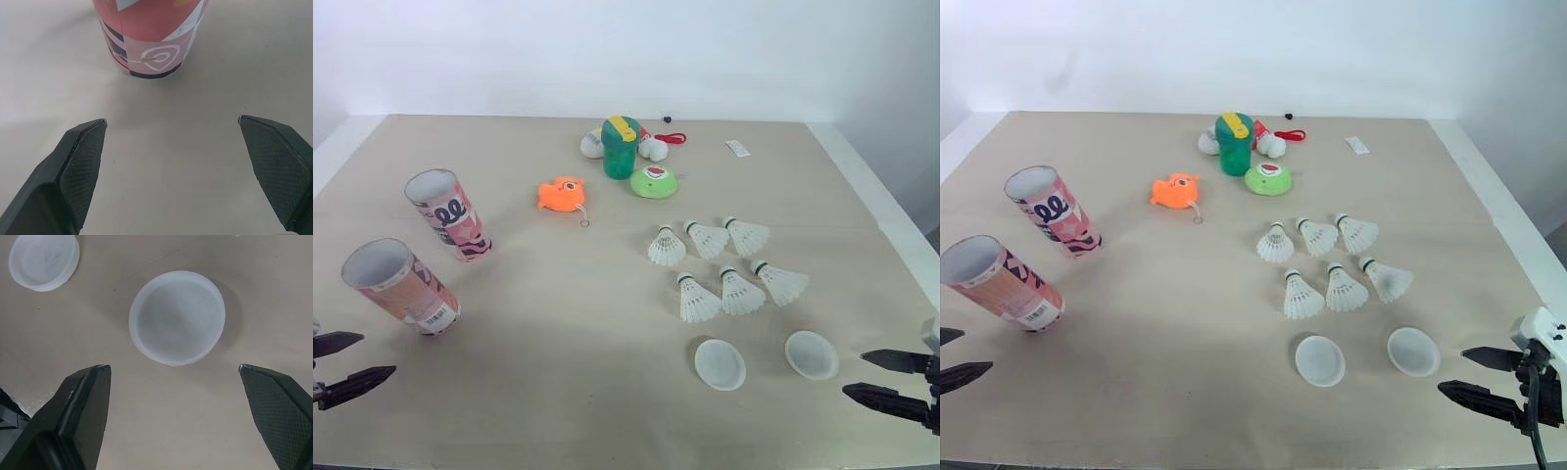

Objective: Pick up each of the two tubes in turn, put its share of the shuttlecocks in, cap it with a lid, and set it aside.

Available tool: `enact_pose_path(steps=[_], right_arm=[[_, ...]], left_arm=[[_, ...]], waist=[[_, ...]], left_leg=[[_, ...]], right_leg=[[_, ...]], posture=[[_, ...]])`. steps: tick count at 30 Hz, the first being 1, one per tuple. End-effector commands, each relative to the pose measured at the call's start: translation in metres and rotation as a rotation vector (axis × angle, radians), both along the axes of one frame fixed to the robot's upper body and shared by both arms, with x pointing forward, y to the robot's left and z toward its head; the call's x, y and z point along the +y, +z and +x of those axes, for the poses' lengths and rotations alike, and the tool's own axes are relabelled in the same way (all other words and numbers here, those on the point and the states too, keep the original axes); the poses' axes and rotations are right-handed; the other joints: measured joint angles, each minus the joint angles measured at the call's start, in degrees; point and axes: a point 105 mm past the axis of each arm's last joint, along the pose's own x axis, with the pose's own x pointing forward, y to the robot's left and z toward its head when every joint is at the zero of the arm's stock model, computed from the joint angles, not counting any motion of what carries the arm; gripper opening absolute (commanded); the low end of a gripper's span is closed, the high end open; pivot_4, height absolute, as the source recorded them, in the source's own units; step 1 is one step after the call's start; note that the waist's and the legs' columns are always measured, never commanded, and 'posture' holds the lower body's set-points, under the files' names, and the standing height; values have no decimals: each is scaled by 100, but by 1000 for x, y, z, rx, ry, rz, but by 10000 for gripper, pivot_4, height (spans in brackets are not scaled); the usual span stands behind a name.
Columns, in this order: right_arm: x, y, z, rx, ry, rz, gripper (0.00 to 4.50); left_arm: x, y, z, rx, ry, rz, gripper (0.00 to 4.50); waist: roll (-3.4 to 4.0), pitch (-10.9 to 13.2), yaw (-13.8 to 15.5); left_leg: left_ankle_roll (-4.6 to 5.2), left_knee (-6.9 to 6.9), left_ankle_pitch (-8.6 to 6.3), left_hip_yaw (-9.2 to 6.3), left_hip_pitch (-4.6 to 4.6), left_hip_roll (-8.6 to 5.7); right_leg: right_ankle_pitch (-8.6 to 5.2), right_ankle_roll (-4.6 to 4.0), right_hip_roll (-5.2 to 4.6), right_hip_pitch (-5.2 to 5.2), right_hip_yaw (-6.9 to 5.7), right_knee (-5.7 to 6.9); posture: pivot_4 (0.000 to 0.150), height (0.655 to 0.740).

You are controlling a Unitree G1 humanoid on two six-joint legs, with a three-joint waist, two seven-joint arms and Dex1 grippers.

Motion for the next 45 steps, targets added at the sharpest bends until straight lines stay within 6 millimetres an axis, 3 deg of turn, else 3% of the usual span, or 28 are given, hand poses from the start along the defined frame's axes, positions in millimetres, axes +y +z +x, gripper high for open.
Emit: enact_pose_path(steps=[1, 16, 20, 25, 28, 31, 34, 37, 41, 45], right_arm=[[3, 2, 0, -13, 9, 1, 44566], [10, 2, 7, -19, 24, 14, 44566], [18, 16, 10, -56, 48, 69, 44566], [69, 58, 18, -153, 275, 157, 44566], [119, 90, 28, -282, 462, 238, 44566], [155, 105, 39, -393, 572, 303, 44566], [197, 112, 53, -500, 668, 378, 44566], [224, 110, 62, -539, 739, 435, 44566], [247, 95, 84, -558, 806, 442, 44566], [258, 87, 90, -562, 866, 460, 44566]], left_arm=[[4, 8, 4, -17, -4, 27, 45000], [6, 11, 10, -28, 15, 24, 45000], [7, 7, 6, -23, 29, 27, 45000], [-4, 1, 2, -78, 54, -46, 45000], [-7, -1, 5, -213, 105, -94, 45000], [-15, -15, 3, -269, 130, -119, 45000], [-20, -26, 8, -358, 189, -141, 45000], [-27, -35, 17, -423, 229, -168, 45000], [-36, -40, 32, -514, 262, -201, 45000], [-36, -47, 44, -544, 294, -195, 45000]], waist=[[0, 0, 0], [3, -8, 0], [4, -9, -1], [15, -14, -39], [2, -17, -47], [0, -17, -57], [-45, -36, -66], [-57, -45, -53], [-73, -60, 5], [-81, -65, 2]], left_leg=[[0, 1, 0, 1, 0, 0], [1, 9, 1, 11, 3, 5], [1, 10, 1, 12, 6, 6], [1, 10, 1, 23, 13, 10], [5, 14, 3, 28, 30, 15], [8, 16, 5, 39, 50, 23], [9, 17, 5, 48, 60, 29], [9, 18, 6, 58, 62, 35], [15, 21, 9, 72, 53, 33], [15, 25, 9, 72, 52, 31]], right_leg=[[0, 0, 0, 0, 0, 0], [5, 2, 2, 3, 4, 6], [6, 1, 4, 4, 6, 9], [14, 15, 7, 4, 18, 15], [19, 4, 16, 12, 27, 20], [25, 1, 17, 25, 35, 22], [27, -4, 19, 31, 36, 22], [35, -4, 22, 29, 44, 21], [49, 6, 15, 24, 47, 22], [75, -6, 14, 25, 46, 22]], posture=[[1500, 7400], [1500, 7400], [1500, 7400], [1500, 7400], [1500, 7400], [1500, 7400], [1500, 7400], [1500, 7400], [1500, 7400], [1500, 7400]])
